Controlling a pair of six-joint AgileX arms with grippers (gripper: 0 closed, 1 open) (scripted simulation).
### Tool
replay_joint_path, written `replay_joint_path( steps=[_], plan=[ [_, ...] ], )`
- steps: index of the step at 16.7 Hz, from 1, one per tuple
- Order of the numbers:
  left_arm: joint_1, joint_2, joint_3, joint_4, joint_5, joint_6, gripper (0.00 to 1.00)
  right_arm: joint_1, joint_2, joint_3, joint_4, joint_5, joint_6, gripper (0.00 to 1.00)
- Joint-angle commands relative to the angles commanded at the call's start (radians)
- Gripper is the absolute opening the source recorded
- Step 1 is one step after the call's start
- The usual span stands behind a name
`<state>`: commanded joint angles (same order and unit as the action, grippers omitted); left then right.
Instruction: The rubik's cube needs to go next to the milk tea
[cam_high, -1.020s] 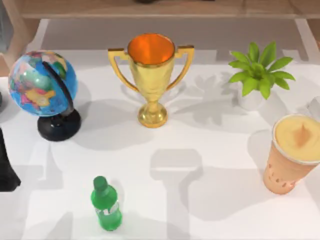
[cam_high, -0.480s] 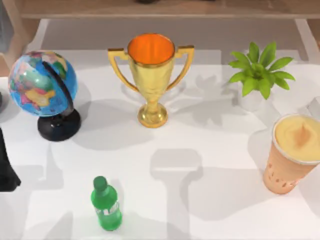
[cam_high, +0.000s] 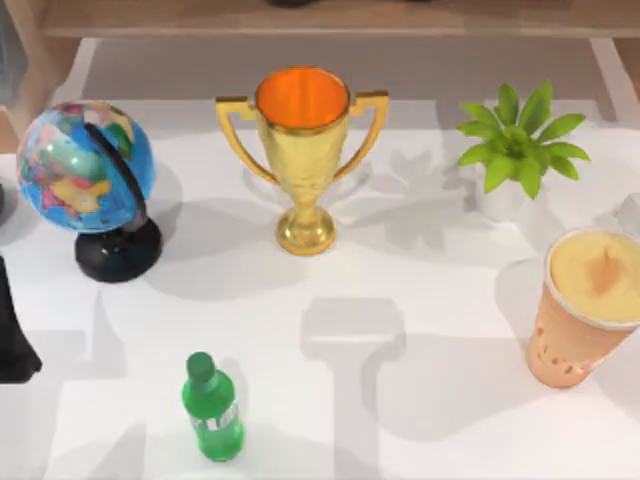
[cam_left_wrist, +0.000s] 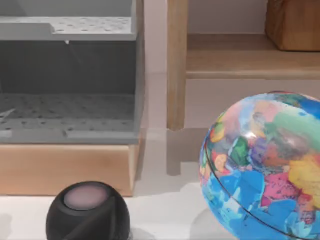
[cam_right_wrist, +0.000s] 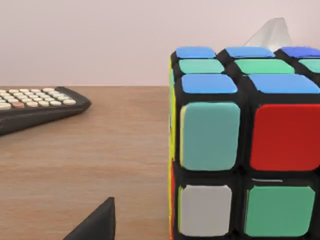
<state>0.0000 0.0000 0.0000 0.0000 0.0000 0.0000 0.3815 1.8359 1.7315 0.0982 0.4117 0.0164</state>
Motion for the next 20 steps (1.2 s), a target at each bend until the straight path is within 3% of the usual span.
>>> replay_joint_path(
  steps=[4, 9, 20],
  plan=[
    [0.000, 0.000, 0.000, 0.000, 0.000, 0.000, 1.00, -0.027, 0.098, 0.127, -0.028, -0.025, -0.001, 1.00],
    [0.000, 0.000, 0.000, 0.000, 0.000, 0.000, 1.00, -0.030, 0.110, 0.141, -0.031, -0.028, -0.001, 1.00],
    [0.000, 0.000, 0.000, 0.000, 0.000, 0.000, 1.00, -0.030, 0.110, 0.141, -0.031, -0.028, -0.001, 0.17]
  ],
)
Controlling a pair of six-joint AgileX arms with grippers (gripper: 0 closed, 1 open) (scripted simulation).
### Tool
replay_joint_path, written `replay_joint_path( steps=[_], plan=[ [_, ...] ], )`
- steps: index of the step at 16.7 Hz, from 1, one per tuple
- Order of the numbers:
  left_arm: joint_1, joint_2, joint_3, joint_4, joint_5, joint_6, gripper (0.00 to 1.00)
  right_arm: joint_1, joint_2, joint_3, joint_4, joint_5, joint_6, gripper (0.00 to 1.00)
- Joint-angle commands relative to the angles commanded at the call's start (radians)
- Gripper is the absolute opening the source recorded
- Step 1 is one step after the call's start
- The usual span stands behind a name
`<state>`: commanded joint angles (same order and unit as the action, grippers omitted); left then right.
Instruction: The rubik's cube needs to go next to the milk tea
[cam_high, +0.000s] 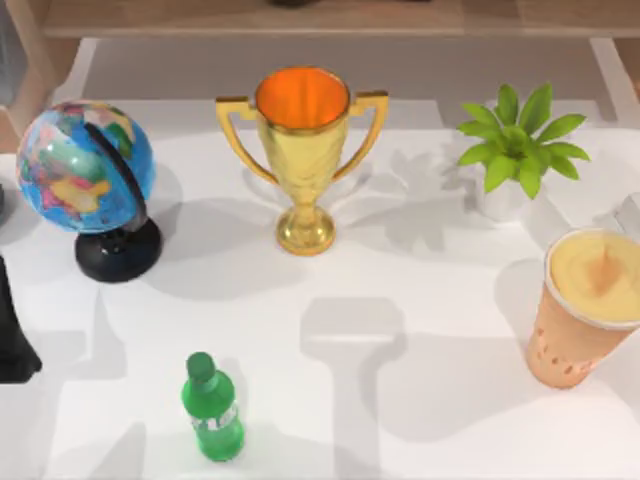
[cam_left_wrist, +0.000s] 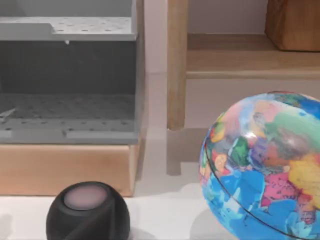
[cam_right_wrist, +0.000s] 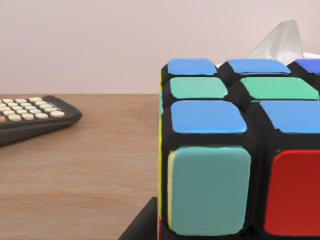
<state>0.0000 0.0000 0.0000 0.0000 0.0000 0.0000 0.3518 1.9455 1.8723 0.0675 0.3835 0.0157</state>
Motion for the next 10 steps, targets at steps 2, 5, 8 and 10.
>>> replay_joint_path(
  steps=[2, 5, 8, 10],
  plan=[
    [0.000, 0.000, 0.000, 0.000, 0.000, 0.000, 1.00, 0.000, 0.000, 0.000, 0.000, 0.000, 0.000, 0.02],
    [0.000, 0.000, 0.000, 0.000, 0.000, 0.000, 1.00, 0.000, 0.000, 0.000, 0.000, 0.000, 0.000, 0.00],
    [0.000, 0.000, 0.000, 0.000, 0.000, 0.000, 1.00, 0.000, 0.000, 0.000, 0.000, 0.000, 0.000, 0.00],
    [0.000, 0.000, 0.000, 0.000, 0.000, 0.000, 1.00, 0.000, 0.000, 0.000, 0.000, 0.000, 0.000, 0.00]
  ],
)
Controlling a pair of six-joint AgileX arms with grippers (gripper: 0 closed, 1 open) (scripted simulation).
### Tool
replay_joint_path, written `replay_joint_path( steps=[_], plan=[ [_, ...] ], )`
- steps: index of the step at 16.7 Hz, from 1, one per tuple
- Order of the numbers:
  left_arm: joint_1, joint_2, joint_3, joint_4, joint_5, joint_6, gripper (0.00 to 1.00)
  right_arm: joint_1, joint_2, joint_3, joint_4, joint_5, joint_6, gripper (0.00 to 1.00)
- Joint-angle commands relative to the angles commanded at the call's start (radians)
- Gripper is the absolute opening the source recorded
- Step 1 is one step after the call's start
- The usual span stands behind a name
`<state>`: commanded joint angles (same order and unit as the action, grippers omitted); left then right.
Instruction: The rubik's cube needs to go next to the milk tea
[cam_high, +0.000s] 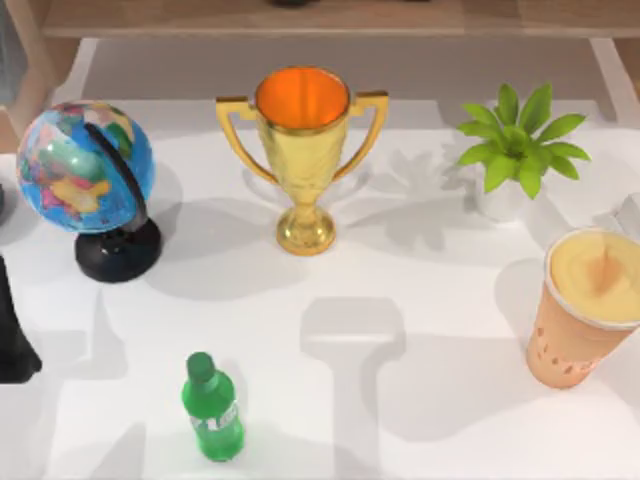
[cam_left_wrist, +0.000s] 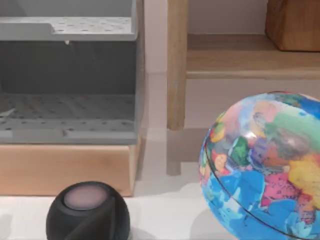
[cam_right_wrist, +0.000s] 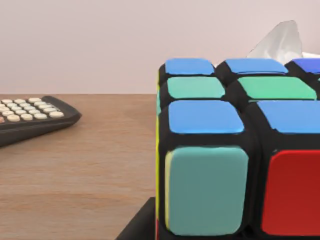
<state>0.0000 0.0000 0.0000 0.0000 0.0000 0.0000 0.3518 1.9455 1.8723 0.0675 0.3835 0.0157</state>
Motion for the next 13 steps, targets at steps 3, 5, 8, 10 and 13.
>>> replay_joint_path(
  steps=[3, 5, 8, 10, 13],
  plan=[
    [0.000, 0.000, 0.000, 0.000, 0.000, 0.000, 1.00, 0.003, 0.002, 0.015, -0.012, 0.000, 0.002, 0.00],
    [0.000, 0.000, 0.000, 0.000, 0.000, 0.000, 1.00, 0.003, 0.004, 0.033, -0.027, -0.001, 0.002, 0.00],
    [0.000, 0.000, 0.000, 0.000, 0.000, 0.000, 1.00, 0.002, 0.007, 0.053, -0.044, -0.001, 0.002, 0.00],
    [0.000, 0.000, 0.000, 0.000, 0.000, 0.000, 1.00, 0.003, 0.003, 0.050, -0.042, -0.001, 0.003, 0.00],
    [0.000, 0.000, 0.000, 0.000, 0.000, 0.000, 1.00, 0.019, -0.024, 0.066, -0.065, -0.003, 0.036, 0.00]
  ],
)
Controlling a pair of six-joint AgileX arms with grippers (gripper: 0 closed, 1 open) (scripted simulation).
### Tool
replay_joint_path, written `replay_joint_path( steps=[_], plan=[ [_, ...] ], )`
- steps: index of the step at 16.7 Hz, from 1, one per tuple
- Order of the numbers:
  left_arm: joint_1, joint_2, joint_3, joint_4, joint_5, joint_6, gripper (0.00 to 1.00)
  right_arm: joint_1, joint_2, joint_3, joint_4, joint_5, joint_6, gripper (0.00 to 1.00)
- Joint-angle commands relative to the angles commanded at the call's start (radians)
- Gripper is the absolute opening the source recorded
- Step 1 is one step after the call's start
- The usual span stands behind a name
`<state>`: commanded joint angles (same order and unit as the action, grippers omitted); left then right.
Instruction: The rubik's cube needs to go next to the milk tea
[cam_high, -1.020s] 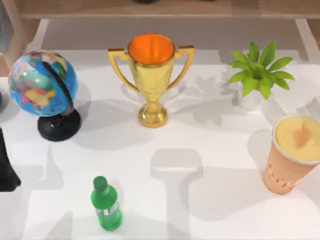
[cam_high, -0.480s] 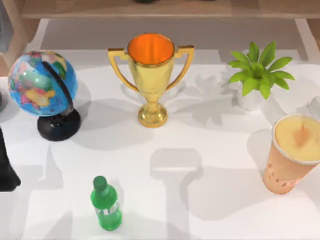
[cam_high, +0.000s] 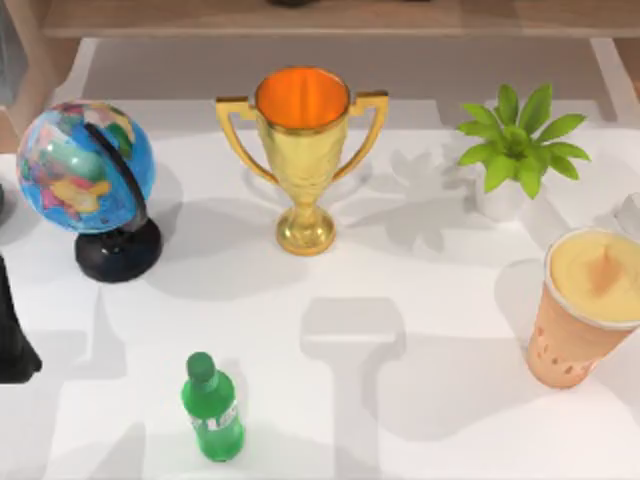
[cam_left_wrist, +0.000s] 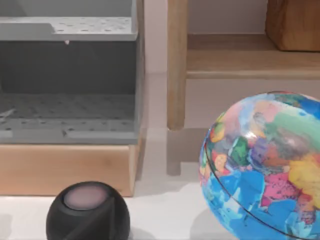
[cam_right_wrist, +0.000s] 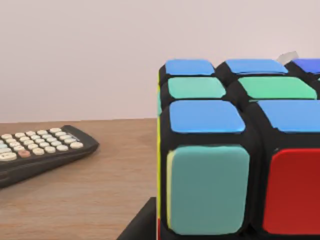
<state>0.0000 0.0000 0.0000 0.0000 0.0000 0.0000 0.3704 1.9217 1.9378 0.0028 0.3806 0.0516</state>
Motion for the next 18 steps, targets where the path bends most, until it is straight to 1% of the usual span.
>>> replay_joint_path(
  steps=[2, 5, 8, 10, 14, 18],
  plan=[
    [0.000, 0.000, 0.000, 0.000, 0.000, 0.000, 1.00, 0.044, -0.044, 0.016, -0.056, -0.007, 0.074, 0.00],
    [0.000, 0.000, 0.000, 0.000, 0.000, 0.000, 1.00, 0.139, -0.120, 0.027, -0.190, -0.024, 0.258, 0.00],
    [0.000, 0.000, 0.000, 0.000, 0.000, 0.000, 1.00, 0.240, -0.189, 0.013, -0.367, -0.057, 0.462, 0.00],
    [0.000, 0.000, 0.000, 0.000, 0.000, 0.000, 1.00, 0.304, -0.216, -0.011, -0.502, -0.094, 0.566, 0.00],
    [0.000, 0.000, 0.000, 0.000, 0.000, 0.000, 1.00, 0.405, -0.205, -0.106, -0.783, -0.201, 0.684, 0.00],
    [0.000, 0.000, 0.000, 0.000, 0.000, 0.000, 1.00, 0.432, -0.082, -0.228, -1.018, -0.312, 0.711, 0.00]
  ],
)
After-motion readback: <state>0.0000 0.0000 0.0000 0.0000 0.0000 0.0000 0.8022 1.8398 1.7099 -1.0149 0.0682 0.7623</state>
